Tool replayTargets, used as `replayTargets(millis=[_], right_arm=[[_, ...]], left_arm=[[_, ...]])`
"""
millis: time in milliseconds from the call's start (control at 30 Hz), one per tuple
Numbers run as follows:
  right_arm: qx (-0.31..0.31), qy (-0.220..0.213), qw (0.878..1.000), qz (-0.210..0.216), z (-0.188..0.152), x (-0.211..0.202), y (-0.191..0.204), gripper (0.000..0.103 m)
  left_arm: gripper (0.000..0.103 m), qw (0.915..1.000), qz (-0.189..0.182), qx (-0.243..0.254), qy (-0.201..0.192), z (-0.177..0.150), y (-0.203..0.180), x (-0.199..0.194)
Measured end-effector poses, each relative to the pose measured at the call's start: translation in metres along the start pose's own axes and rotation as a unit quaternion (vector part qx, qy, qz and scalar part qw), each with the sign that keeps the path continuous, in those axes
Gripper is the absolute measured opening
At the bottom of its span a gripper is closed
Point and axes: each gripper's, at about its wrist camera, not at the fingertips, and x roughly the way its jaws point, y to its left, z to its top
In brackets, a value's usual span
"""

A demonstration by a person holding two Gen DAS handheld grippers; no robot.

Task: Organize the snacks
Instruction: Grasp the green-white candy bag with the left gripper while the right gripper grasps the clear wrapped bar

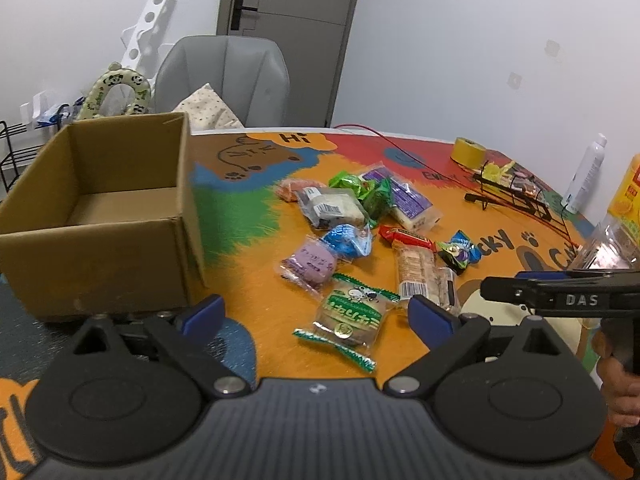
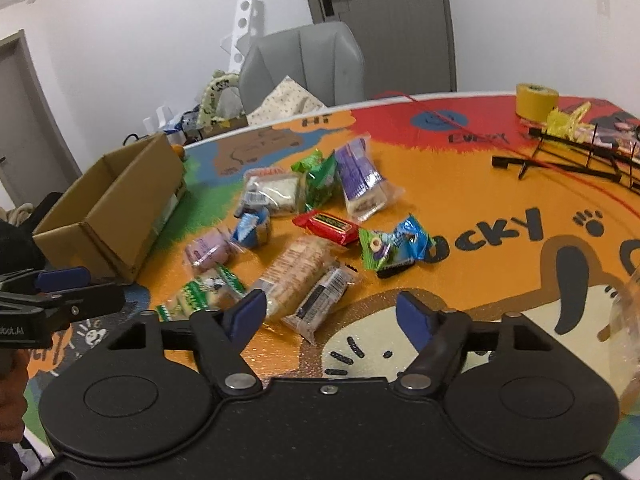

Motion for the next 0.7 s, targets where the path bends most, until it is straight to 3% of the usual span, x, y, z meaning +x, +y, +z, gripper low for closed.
replayTargets(millis=[233, 533, 700], right_arm=[[0.018, 0.016, 1.000, 0.008, 0.002, 0.023, -0.005, 0.061], [0.021, 0.022, 1.000, -0.003, 0.005, 0.041, -0.007, 0.060], [0.024, 0.025, 0.999, -0.013, 0.003, 0.047, -0.009, 0.045]], left_arm=[[0.088, 0.9998, -0.005, 0.014, 0.016, -0.002, -0.007, 0.025], [0.083, 0.9995, -0.002, 0.015, 0.030, -0.004, -0.014, 0.052], [0.083, 0.9993, 0.006, 0.015, 0.032, -0.007, -0.019, 0.062]])
